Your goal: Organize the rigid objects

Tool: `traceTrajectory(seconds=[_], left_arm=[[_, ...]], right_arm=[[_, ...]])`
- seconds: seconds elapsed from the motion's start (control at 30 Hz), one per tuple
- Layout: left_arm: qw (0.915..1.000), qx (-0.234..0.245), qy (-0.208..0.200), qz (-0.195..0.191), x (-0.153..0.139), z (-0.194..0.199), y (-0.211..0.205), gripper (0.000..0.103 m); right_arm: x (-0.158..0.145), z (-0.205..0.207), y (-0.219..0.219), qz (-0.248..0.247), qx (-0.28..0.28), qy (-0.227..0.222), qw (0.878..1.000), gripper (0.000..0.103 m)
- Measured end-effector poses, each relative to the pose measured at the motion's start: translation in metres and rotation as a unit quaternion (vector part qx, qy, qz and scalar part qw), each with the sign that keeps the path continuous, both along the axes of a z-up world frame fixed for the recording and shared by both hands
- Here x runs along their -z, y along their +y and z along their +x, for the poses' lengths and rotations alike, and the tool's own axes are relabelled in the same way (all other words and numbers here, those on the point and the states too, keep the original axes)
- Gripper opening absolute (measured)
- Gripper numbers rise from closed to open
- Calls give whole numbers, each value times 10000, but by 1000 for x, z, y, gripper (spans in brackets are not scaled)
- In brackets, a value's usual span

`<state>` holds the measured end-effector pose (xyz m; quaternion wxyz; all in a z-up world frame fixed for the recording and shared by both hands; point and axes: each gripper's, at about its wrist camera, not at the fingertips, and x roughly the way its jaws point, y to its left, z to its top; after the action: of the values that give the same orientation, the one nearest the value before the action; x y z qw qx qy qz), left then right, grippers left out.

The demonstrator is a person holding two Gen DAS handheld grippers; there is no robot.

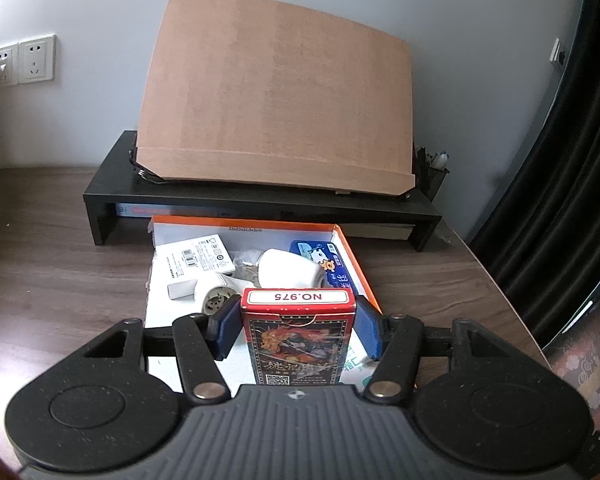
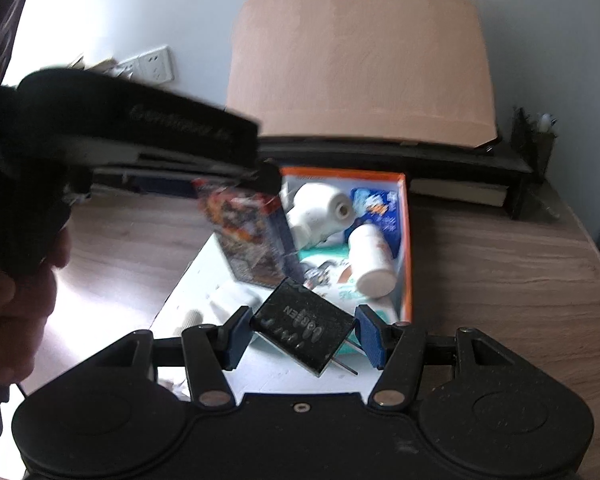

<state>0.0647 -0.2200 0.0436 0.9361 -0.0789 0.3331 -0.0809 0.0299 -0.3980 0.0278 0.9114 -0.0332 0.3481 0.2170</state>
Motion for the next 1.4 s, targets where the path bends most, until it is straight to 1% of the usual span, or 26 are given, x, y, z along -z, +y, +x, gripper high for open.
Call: traceTrajectory(seconds=[0.07,0.17,0.3,0.4,0.47,0.5,0.53,0.57,0.63,0.7,0.9,0.97,1.03,1.07,1.2,1.27,1.4], left_arm=[[10000,28,60,-1,1,3,0,59],[9999,81,121,92,3,8,-1,59],[9992,181,331,165,7,17,-2,59],[9984,181,496,208,13,26,-2,59],[9981,133,547,258,16,32,-1,61],[9979,115,565,292,16,35,0,64],[9975,105,612,348,16,38,-1,76],[9972,77,623,399,16,41,0,81],[9971,74,628,434,17,43,2,81],[9973,67,616,382,16,42,4,83],[9984,-30,493,283,8,27,5,87],[9985,-39,450,296,4,18,4,91],[9986,-63,401,339,-1,8,1,92],[9986,-90,384,348,-3,2,0,94],[9981,-274,436,331,-8,-23,-2,98],[9972,-403,501,379,-10,-35,-3,103],[9941,-705,614,542,-7,-60,-5,103]], right_arm=[[2,-1,1,-11,4,-1,10000,73],[1,-1,0,-28,77,-30,10000,73],[-3,-1,-9,42,260,-104,9996,73],[-6,-4,-15,55,372,-139,9992,74],[-9,-6,-18,59,437,-158,9989,74],[-10,-8,-20,63,465,-172,9988,75],[-12,-9,-22,73,499,-194,9985,75],[-14,-11,-23,84,526,-210,9984,76],[-17,-14,-25,103,562,-259,9980,76],[-20,-17,-27,109,578,-309,9978,76],[-26,-25,-31,138,607,-438,9971,77],[-28,-26,-32,160,595,-485,9969,78],[-29,-30,-33,158,579,-532,9968,78],[-30,-32,-33,144,578,-551,9967,78],[-32,-39,-37,116,602,-612,9962,81],[-33,-43,-41,127,634,-625,9959,81],[-33,-49,-48,144,686,-603,9957,81]])
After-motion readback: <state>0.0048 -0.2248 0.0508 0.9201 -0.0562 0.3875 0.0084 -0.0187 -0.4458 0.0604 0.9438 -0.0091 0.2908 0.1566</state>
